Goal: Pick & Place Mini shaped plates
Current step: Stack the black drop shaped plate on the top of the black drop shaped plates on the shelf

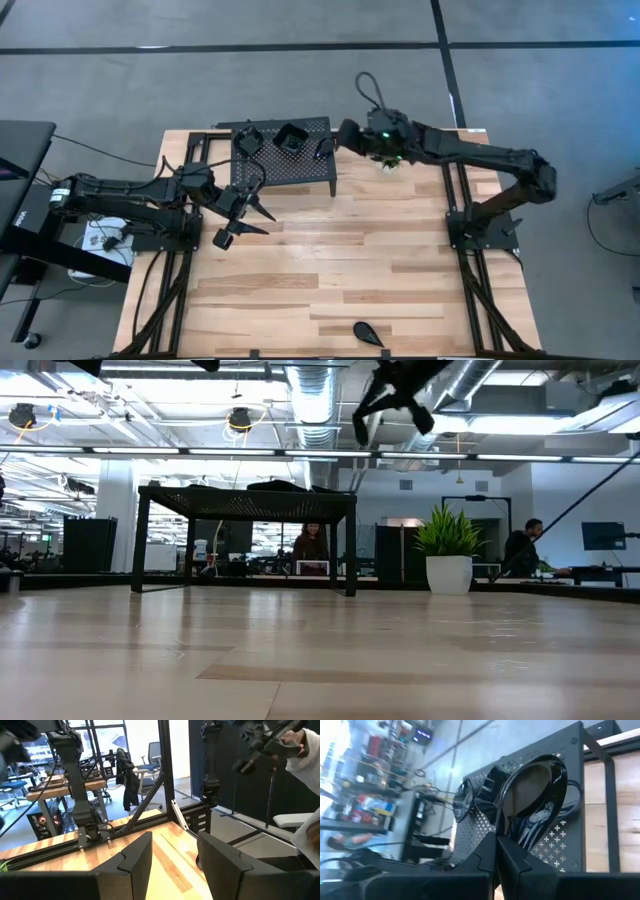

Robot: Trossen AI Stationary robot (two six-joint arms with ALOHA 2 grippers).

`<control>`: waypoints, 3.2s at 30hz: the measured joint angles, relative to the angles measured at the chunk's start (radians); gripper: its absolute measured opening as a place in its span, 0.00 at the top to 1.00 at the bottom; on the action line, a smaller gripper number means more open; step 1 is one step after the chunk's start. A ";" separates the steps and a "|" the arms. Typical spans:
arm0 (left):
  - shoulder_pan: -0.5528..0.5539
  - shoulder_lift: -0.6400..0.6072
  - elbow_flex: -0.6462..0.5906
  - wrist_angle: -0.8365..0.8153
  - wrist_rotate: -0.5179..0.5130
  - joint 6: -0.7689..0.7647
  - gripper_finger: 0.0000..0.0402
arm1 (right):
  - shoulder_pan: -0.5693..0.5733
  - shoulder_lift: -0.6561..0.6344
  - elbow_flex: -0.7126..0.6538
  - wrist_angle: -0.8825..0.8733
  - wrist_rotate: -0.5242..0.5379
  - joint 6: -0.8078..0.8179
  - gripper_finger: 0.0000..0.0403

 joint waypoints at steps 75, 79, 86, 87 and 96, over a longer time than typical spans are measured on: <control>-0.045 0.022 -0.045 0.033 -0.001 -0.101 0.60 | 0.568 0.048 0.145 -0.510 0.097 -0.445 0.85; -0.055 0.085 -0.052 0.108 -0.002 -0.105 0.60 | 0.744 0.073 -0.058 -0.370 0.027 -0.209 0.86; -0.088 0.151 -0.054 0.154 -0.001 -0.112 0.60 | 0.979 0.242 -0.141 -0.179 -0.053 0.124 0.86; -0.089 0.150 -0.054 0.155 -0.001 -0.112 0.60 | 1.005 0.272 -0.141 -0.145 -0.059 0.171 0.86; -0.089 0.136 -0.055 0.228 -0.002 -0.112 0.60 | 1.109 0.474 -0.135 0.058 -0.137 0.464 0.86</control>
